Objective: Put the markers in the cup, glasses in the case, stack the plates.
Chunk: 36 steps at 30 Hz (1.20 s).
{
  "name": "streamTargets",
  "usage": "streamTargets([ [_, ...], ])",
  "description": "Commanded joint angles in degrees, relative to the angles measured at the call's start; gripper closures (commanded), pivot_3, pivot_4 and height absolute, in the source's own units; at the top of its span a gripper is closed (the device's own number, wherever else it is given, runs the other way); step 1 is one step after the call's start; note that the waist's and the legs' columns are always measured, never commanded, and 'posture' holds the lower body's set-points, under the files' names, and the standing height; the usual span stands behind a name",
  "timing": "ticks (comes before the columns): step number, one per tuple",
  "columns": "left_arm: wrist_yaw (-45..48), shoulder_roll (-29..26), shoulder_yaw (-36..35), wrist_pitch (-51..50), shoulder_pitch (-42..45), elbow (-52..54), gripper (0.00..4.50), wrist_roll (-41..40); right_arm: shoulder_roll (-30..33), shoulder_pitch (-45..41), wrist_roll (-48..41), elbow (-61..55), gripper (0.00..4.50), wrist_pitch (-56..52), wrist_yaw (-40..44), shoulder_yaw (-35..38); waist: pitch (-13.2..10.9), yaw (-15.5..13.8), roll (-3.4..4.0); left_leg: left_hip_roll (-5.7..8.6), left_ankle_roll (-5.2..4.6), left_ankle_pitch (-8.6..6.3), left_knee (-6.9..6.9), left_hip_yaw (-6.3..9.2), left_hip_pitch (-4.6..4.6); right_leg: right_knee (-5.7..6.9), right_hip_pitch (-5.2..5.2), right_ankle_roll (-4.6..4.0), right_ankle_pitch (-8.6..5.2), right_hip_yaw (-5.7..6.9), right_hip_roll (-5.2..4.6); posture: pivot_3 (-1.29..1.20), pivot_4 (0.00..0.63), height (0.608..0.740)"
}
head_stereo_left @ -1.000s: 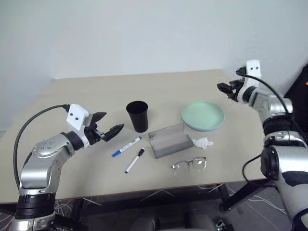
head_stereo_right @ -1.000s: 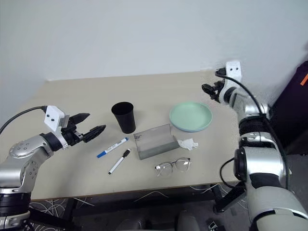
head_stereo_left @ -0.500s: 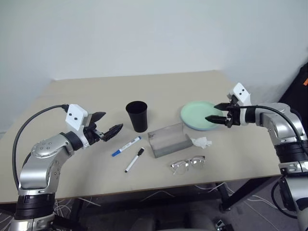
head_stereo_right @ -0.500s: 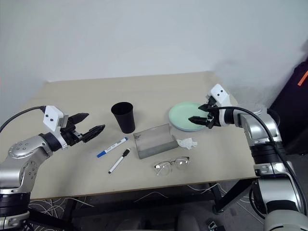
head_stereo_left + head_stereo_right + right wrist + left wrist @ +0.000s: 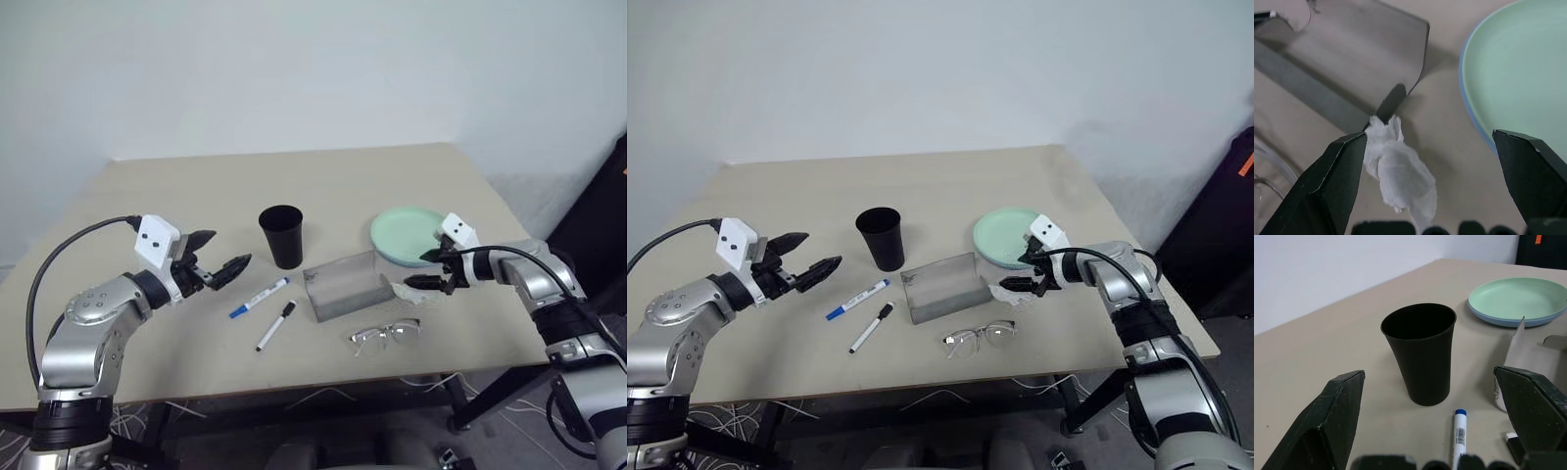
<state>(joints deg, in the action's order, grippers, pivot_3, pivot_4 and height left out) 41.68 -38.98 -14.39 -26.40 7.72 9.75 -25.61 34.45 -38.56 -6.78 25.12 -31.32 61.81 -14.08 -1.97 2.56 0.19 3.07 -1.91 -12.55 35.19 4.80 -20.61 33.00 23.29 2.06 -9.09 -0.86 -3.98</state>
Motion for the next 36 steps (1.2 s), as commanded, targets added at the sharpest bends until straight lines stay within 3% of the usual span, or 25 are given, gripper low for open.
streamTargets([
  [1,-0.58,-0.35,-1.5,0.21,0.18,2.64,0.0,-0.56,0.03,0.36,1.39,-0.31,0.05,2.46,0.51,-0.6,0.0,-0.01,0.0,0.0,0.0,0.0,0.0,0.01,0.0,0.0,-0.01,0.0,0.0,0.01,0.01,0.0,0.0,0.727],
  [11,-0.9,-0.53,-1.95,-0.19,-0.4,3.47,0.0,-0.71,-1.32,1.26,3.7,1.88,0.05,6.09,-0.33,-1.87,0.0,0.03,-0.01,0.03,0.0,0.01,0.01,-0.02,0.04,0.02,-0.01,0.0,0.0,0.01,0.03,0.0,0.0,0.727],
  [24,-0.66,-0.64,-1.61,-0.23,-0.08,3.5,0.0,-0.62,-0.74,1.79,6.39,-1.01,4.45,10.6,1.4,-2.9,0.0,0.03,-0.01,0.11,0.01,0.01,0.01,0.02,0.04,0.03,-0.01,0.0,0.0,0.01,0.03,0.0,0.0,0.727],
  [32,-0.59,-0.45,-1.16,0.04,0.55,3.01,0.0,-0.42,0.16,-3.46,5.14,-1.91,4.48,9.79,2.24,0.17,0.0,0.03,0.0,0.12,0.01,0.01,0.02,0.02,0.03,0.04,0.0,0.0,0.0,0.0,0.01,0.0,0.0,0.727],
  [36,-0.46,-0.48,-0.96,0.18,1.1,2.54,0.0,-0.29,-1.43,-10.01,4.81,3.47,4.48,10.11,-0.76,2.97,0.0,0.07,0.0,0.11,0.02,0.01,0.02,0.03,0.06,0.05,0.0,0.0,0.0,0.01,0.03,0.0,0.0,0.727],
])
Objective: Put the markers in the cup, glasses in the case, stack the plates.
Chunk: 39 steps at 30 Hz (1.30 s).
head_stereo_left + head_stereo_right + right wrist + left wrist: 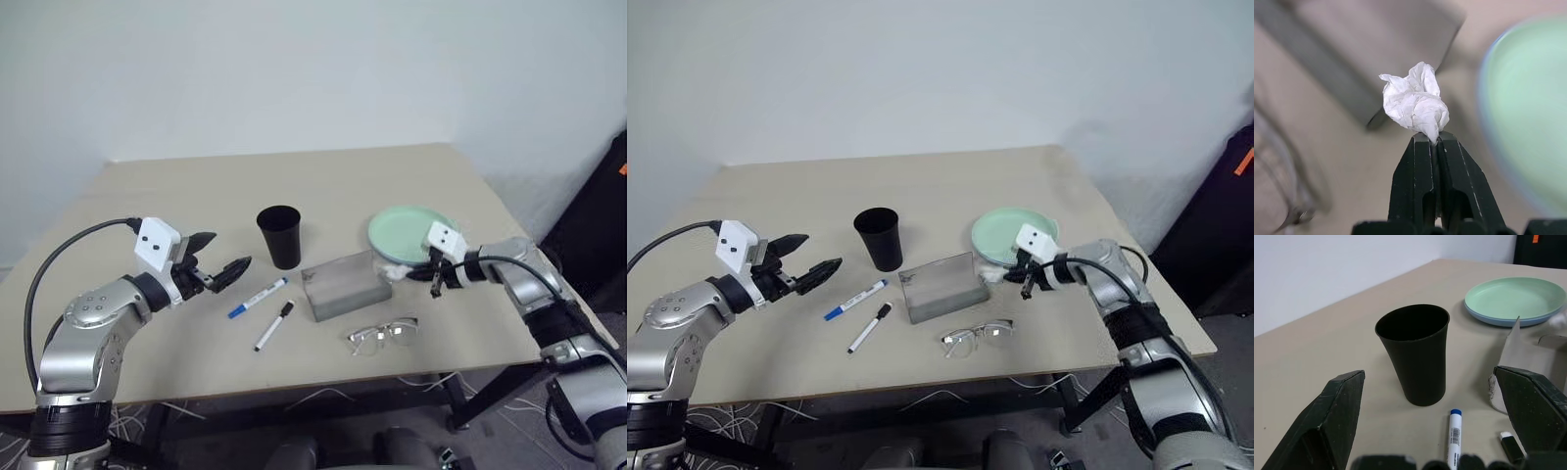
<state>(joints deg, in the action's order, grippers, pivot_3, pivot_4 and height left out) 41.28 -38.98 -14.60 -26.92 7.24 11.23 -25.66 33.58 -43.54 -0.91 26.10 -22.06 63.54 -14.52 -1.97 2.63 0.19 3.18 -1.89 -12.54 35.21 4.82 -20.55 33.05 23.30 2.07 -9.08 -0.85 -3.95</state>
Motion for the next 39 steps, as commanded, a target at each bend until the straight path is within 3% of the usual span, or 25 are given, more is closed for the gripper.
streamTargets([
  [1,-0.02,-0.46,-0.68,0.76,1.74,0.88,0.0,-0.18,-1.47,-6.7,-0.56,5.1,4.48,1.37,-4.34,3.86,0.0,0.02,0.0,0.0,0.0,0.0,-0.01,0.0,0.02,0.0,0.0,0.0,0.0,0.0,0.0,0.0,0.0,0.727],
  [11,-0.1,-0.08,0.01,0.94,2.92,0.27,0.0,0.06,-11.53,-17.82,5.13,32.96,4.48,10.92,-26.33,5.95,0.08,0.05,-0.13,0.14,0.04,0.02,-0.11,0.09,-0.02,0.01,0.04,-0.09,0.07,-0.05,-0.01,0.0,0.0,0.727],
  [14,-0.35,0.18,0.21,0.78,2.97,0.7,0.0,0.02,-12.97,-19.72,6.05,38.36,3.84,14.11,-31.47,6.47,0.08,0.17,-0.12,0.15,0.03,0.02,-0.16,0.19,-0.01,0.01,0.08,-0.09,0.17,-0.14,-0.01,0.0,0.0,0.727],
  [18,-0.63,0.47,0.02,0.59,2.66,1.34,0.0,-0.03,-13.08,-21.11,6.23,41.47,2.5,16.72,-34.27,7.34,0.09,0.2,-0.11,0.15,0.05,0.03,-0.19,0.19,0.02,0.01,0.07,-0.1,0.17,-0.12,0.02,0.0,0.0,0.727],
  [25,-0.86,1.17,1.11,0.69,3.25,1.74,0.0,0.07,-11.15,-21.41,6.3,41.33,0.03,17.51,-32.19,7.95,0.09,0.23,-0.08,0.14,0.03,0.09,-0.17,0.16,0.06,0.05,0.03,-0.1,0.17,-0.11,0.05,0.0,0.0,0.727],
  [28,-0.82,1.46,2.51,0.68,4.6,1.75,0.0,0.48,-9.74,-21.31,5.7,39.58,0.01,17.23,-29.46,8.35,0.09,0.2,-0.09,0.16,0.0,0.12,-0.14,0.15,0.05,0.04,0.0,-0.09,0.17,-0.09,0.06,0.0,0.0,0.727],
  [39,-1.54,4.49,20.66,-4.2,18.61,0.91,0.0,10.51,0.61,-15.54,2.24,21.93,0.01,12.08,-10.24,9.56,0.09,0.07,-0.08,0.18,-0.11,0.17,-0.07,0.14,0.01,0.0,-0.1,-0.06,0.17,-0.04,0.05,0.0,0.0,0.727],
])
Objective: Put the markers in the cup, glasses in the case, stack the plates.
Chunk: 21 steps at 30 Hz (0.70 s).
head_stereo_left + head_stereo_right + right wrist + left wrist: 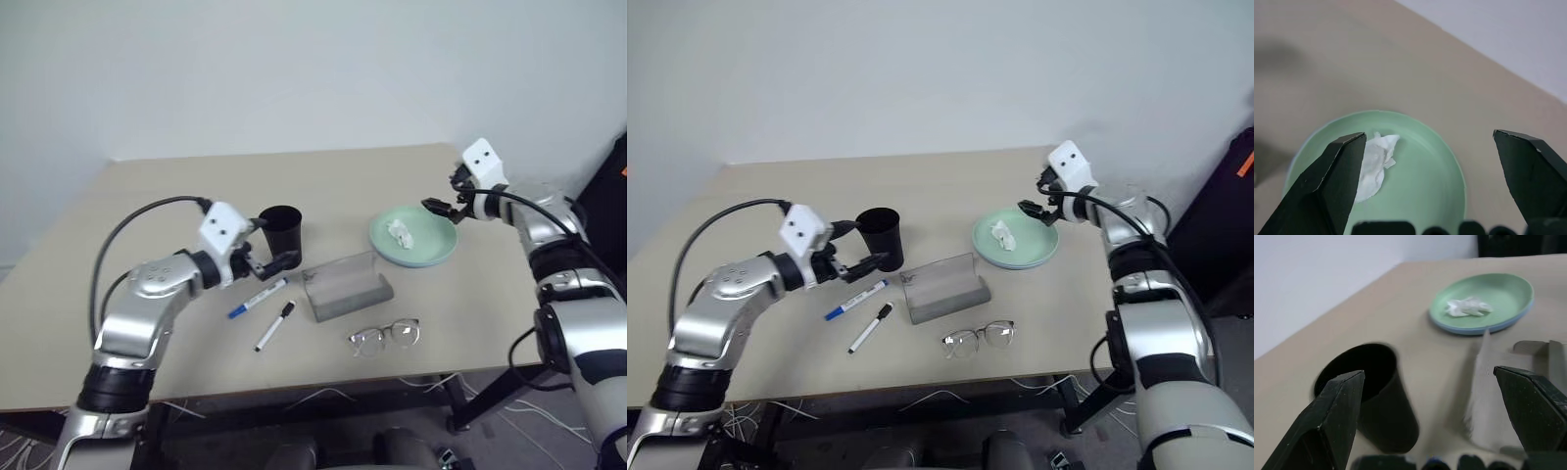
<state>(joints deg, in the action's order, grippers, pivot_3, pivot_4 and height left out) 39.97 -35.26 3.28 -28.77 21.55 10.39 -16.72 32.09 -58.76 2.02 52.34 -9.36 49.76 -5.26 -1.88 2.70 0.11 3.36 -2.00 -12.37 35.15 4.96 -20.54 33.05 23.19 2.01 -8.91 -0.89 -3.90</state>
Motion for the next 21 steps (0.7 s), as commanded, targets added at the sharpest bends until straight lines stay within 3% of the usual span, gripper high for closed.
streamTargets([
  [1,-0.22,1.31,4.68,-3.99,6.36,1.73,0.0,2.37,2.89,-0.63,-0.71,-4.68,0.01,-1.63,4.73,0.3,-0.01,0.03,0.01,0.0,-0.01,0.0,0.02,-0.01,-0.01,0.0,-0.01,0.0,0.0,0.0,-0.01,0.0,0.0,0.727],
  [11,5.13,6.17,21.21,-22.71,26.21,-2.89,0.0,5.22,11.61,1.99,-10.16,-18.04,0.01,-7.43,28.47,2.72,-0.03,0.28,0.01,-0.02,-0.05,0.01,0.11,-0.02,0.02,0.02,-0.08,0.09,-0.04,0.01,0.01,0.0,0.0,0.727],
  [21,11.22,8.18,35.32,-29.36,32.08,-3.77,0.0,8.15,12.93,4.19,-10.66,-20.87,0.01,-8.4,27.11,3.54,-0.05,0.15,0.0,-0.04,-0.05,0.0,0.14,-0.02,-0.01,0.05,-0.06,0.11,-0.09,0.0,0.0,0.0,0.0,0.727],
])
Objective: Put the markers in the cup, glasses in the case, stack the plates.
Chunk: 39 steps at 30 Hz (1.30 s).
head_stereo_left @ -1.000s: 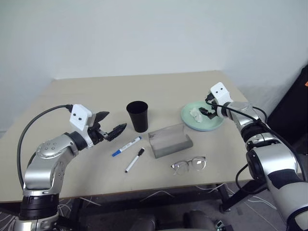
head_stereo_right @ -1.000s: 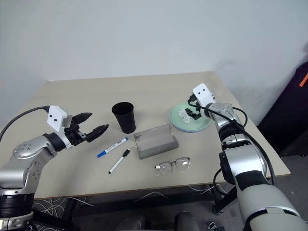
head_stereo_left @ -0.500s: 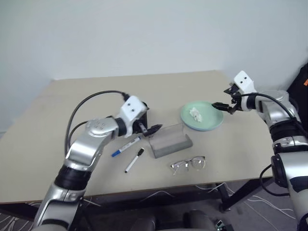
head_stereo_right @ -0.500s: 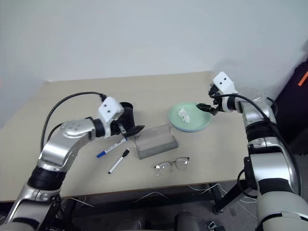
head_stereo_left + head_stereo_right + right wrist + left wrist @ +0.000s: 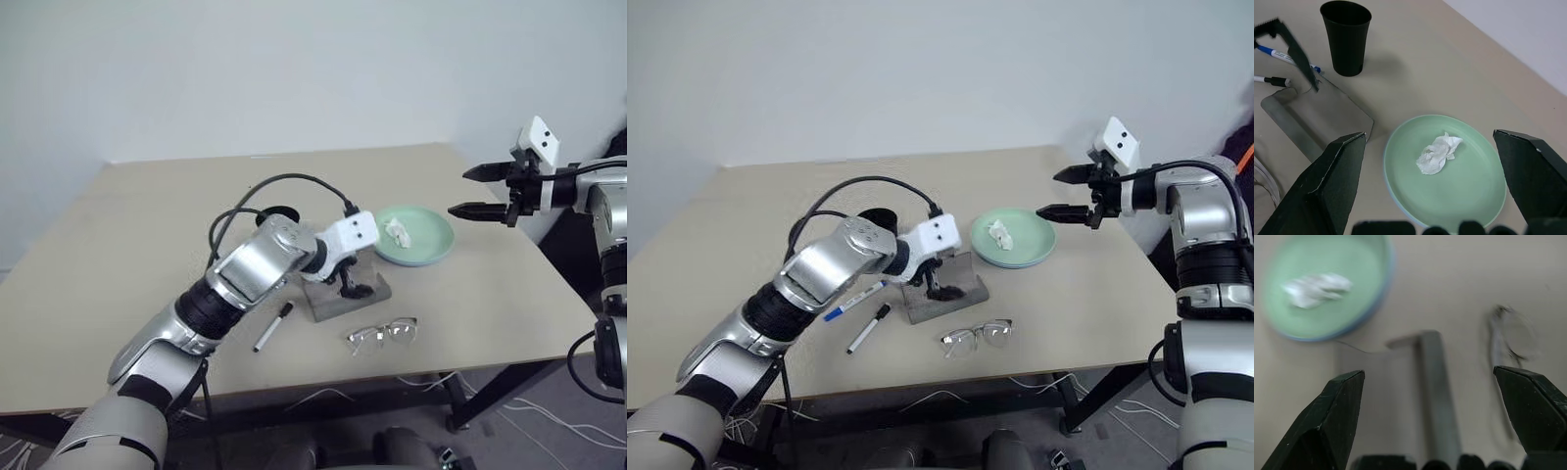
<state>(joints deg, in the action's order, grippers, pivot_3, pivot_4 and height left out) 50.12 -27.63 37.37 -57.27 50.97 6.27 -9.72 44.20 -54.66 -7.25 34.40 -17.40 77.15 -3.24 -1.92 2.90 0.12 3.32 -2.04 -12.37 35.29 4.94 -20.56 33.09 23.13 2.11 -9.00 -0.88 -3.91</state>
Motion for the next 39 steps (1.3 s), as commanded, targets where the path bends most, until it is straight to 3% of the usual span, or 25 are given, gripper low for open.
streamTargets([
  [1,1.58,1.06,2.48,-1.37,3.13,-0.1,0.0,1.38,0.86,0.59,-1.53,-3.67,0.01,-0.75,-0.4,1.59,-0.01,-0.11,-0.01,0.0,0.0,0.0,0.01,0.0,-0.02,0.0,0.01,0.01,0.0,0.0,0.0,0.0,0.0,0.727],
  [14,4.1,7.47,10.58,-0.06,5.61,-5.84,0.0,4.57,1.9,6.42,-3.54,-12.48,0.01,-5.42,-3.64,2.85,-0.02,-0.27,-0.01,0.02,-0.01,0.0,0.06,0.0,-0.07,-0.02,0.02,0.01,0.0,-0.02,-0.03,0.0,0.0,0.727],
  [26,4.8,11.3,13.38,2.56,5.14,-10.82,0.0,7.55,3.18,9.65,-5.12,-16.95,0.01,-7.19,-5.64,4.1,-0.02,-0.3,-0.01,0.01,-0.04,-0.02,0.2,0.0,-0.1,-0.02,-0.02,0.01,-0.01,0.0,-0.03,0.0,0.0,0.727],
  [29,5.21,12.0,13.47,3.18,4.81,-11.75,0.6,8.29,3.38,10.36,-5.32,-17.77,0.0,-7.39,-6.14,4.38,-0.02,-0.31,-0.01,0.01,-0.06,-0.03,0.24,-0.02,-0.1,-0.02,-0.04,0.01,-0.01,-0.01,-0.03,0.0,0.0,0.727],
  [39,6.44,13.64,14.25,3.17,4.63,-15.19,4.07,10.05,4.24,11.73,-6.0,-19.55,0.0,-8.06,-7.51,4.86,-0.02,-0.3,-0.01,0.0,-0.08,-0.04,0.32,0.0,-0.09,-0.02,-0.11,0.02,-0.03,0.0,-0.03,0.0,0.0,0.727],
])
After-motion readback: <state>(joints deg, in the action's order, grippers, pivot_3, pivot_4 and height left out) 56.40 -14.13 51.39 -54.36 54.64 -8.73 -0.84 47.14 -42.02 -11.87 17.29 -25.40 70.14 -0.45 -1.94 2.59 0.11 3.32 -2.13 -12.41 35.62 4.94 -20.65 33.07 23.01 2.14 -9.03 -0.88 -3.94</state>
